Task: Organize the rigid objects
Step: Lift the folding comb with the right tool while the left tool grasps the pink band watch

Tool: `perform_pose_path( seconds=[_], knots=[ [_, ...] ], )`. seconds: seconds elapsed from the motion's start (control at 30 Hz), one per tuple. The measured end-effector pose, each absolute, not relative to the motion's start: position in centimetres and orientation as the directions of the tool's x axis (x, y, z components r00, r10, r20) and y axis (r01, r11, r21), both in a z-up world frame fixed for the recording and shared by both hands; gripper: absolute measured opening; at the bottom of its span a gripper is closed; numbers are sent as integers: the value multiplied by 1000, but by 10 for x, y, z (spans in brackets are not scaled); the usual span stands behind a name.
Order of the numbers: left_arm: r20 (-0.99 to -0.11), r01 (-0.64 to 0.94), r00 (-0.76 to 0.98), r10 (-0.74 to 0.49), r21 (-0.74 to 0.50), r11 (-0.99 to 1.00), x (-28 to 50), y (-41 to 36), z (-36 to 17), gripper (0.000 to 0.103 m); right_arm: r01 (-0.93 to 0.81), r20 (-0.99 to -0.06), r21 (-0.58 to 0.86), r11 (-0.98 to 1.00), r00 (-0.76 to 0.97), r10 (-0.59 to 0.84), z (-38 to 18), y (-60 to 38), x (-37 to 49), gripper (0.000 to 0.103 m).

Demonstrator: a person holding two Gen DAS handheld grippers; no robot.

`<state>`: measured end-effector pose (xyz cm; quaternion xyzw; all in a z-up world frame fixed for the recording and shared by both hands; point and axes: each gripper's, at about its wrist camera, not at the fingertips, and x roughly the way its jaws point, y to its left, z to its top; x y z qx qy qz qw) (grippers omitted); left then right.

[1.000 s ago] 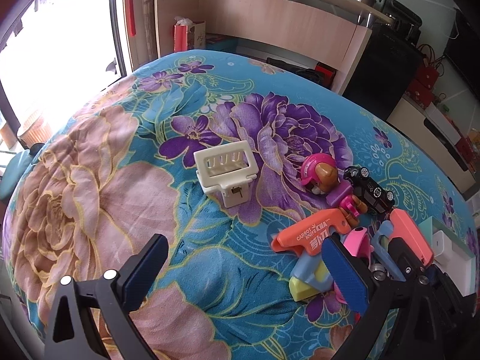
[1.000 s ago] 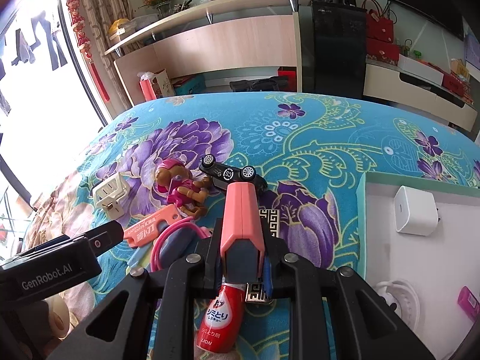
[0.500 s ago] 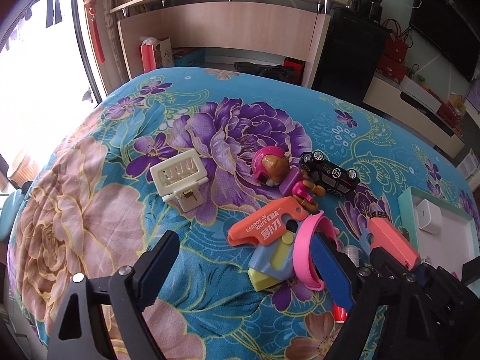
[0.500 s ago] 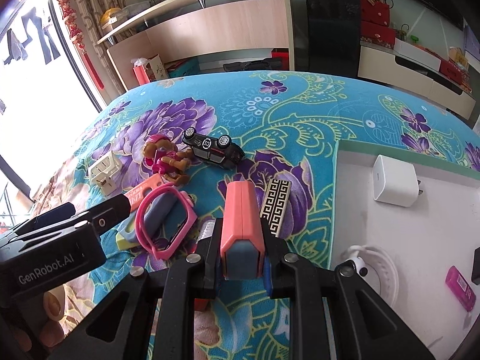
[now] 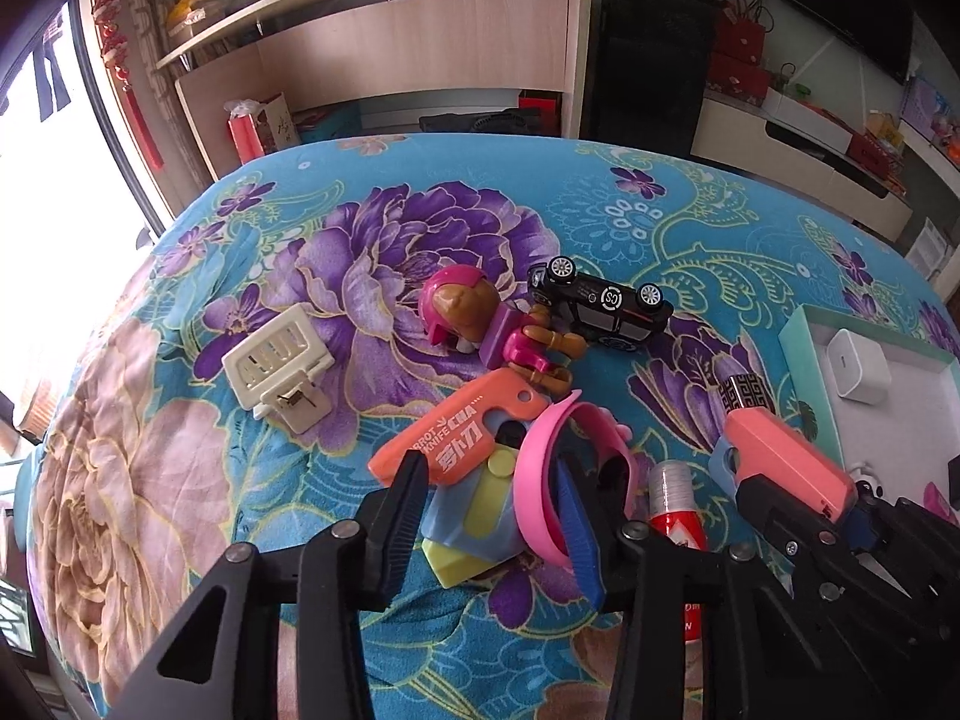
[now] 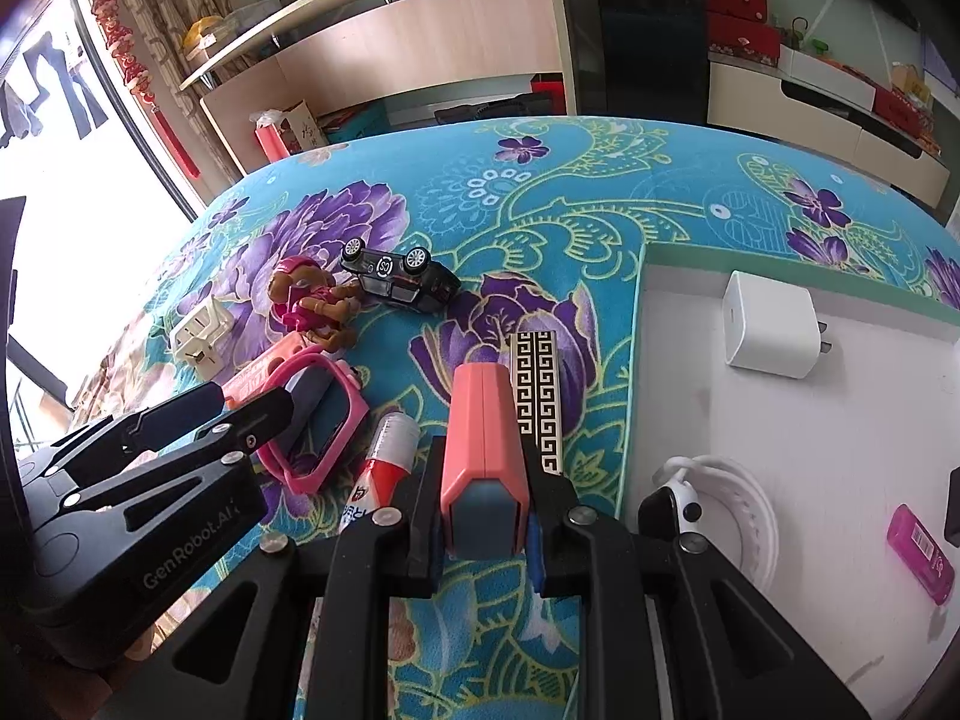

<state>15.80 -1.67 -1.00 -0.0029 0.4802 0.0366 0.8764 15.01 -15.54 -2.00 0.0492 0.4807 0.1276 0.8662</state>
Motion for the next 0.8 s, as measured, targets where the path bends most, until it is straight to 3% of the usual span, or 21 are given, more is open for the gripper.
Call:
perform_pose_path(
  seconds=[0.13,0.23,0.27,0.3,0.63,0.8],
  knots=[
    [-837,-62,538,98,76,995,161,-22,-13,46,-175,-821,211,962,502,271,-20,-156,150,21],
    [-833,-61,545,92,70,996,160,-21,-12,38,-175,-822,214,961,500,274,-20,-156,150,21],
    [-830,-61,551,83,59,996,159,-19,-10,31,-175,-821,215,961,500,275,-20,-157,150,21],
    [-830,-53,555,54,29,998,159,-18,-9,11,-175,-821,217,960,499,276,-21,-157,150,21],
    [-822,-118,569,28,-48,992,151,6,-4,11,-187,-819,210,960,502,277,-19,-156,148,22],
    [-826,-155,563,30,-70,985,150,19,-5,11,-219,-813,196,956,509,283,-15,-150,146,38]
  ],
)
